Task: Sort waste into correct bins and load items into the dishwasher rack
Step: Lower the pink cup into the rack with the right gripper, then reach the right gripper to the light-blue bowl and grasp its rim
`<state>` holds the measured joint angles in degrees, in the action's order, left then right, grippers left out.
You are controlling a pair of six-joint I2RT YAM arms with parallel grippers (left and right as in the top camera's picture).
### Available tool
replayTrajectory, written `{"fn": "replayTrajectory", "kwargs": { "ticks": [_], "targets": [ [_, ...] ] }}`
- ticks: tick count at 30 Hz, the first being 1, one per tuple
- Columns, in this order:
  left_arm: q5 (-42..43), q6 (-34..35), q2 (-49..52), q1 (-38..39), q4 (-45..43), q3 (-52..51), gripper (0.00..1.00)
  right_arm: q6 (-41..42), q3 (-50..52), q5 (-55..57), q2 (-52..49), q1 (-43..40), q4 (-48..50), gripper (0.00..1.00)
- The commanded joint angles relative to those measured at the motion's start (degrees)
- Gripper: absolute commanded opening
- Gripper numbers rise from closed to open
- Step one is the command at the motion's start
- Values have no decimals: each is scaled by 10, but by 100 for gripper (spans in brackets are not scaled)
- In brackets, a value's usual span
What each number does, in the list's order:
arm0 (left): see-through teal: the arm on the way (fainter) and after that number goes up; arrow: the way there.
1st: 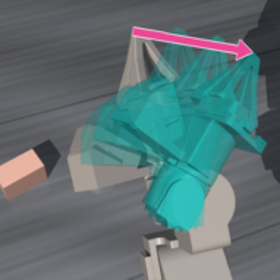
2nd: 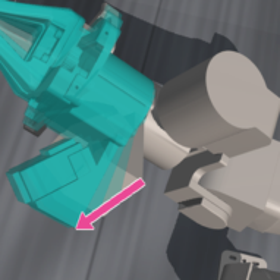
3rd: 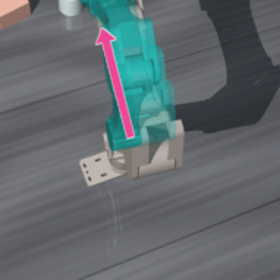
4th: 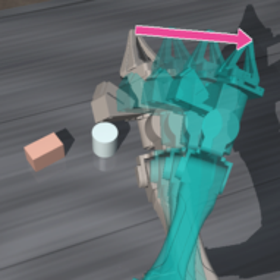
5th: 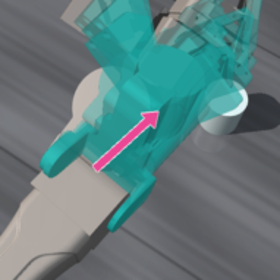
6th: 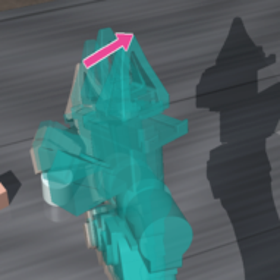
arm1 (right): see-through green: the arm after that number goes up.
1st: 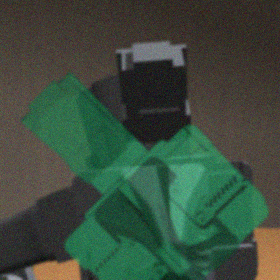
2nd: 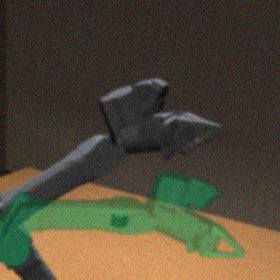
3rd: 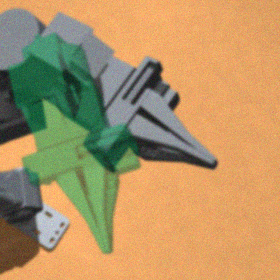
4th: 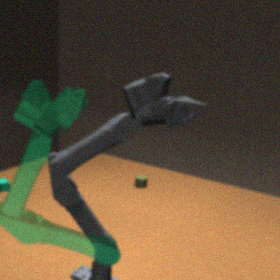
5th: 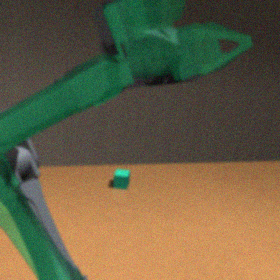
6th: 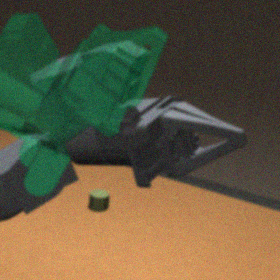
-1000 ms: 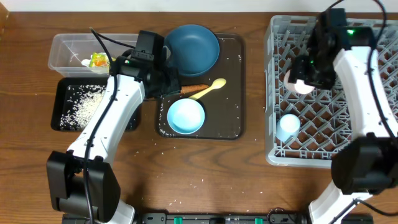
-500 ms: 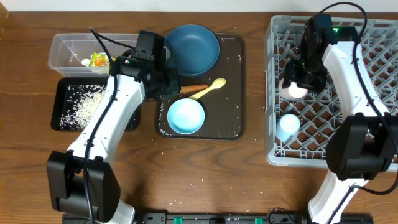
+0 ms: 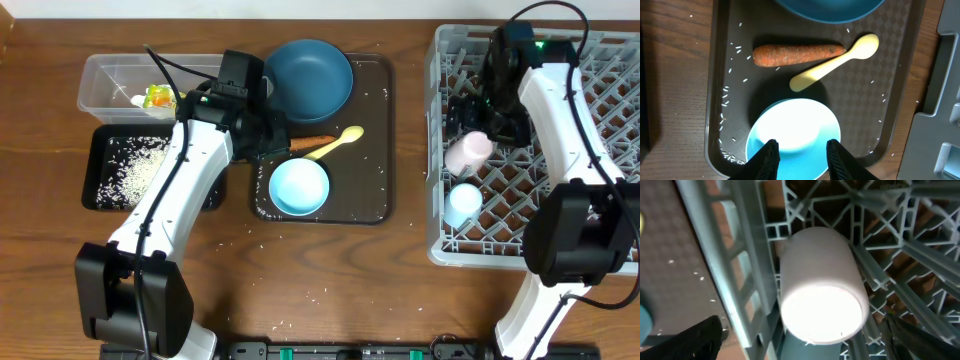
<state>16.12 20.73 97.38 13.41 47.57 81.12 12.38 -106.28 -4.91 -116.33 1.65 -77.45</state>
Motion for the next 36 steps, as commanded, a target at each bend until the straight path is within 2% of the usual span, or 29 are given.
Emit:
{"fn": "replayTrajectory", "kwargs": {
  "ticks": [1, 9, 21, 24, 36],
  "targets": [
    [-8, -8, -3, 1, 2, -4, 34, -3, -52, -16, -2, -3, -15, 99],
    [-8, -8, -3, 1, 4, -4, 36, -43, -161, -56, 35, 26, -45, 99],
    [-40, -10, -4, -10, 47, -4, 36, -13, -138, -67, 36, 176, 13, 96],
    [-39, 14, -5, -33, 50, -4, 36, 8, -109, -66, 34, 199, 33, 92],
    [-38, 23, -5, -115, 54, -4, 36, 114, 112, -72, 34, 283, 233, 57]
  ]
}}
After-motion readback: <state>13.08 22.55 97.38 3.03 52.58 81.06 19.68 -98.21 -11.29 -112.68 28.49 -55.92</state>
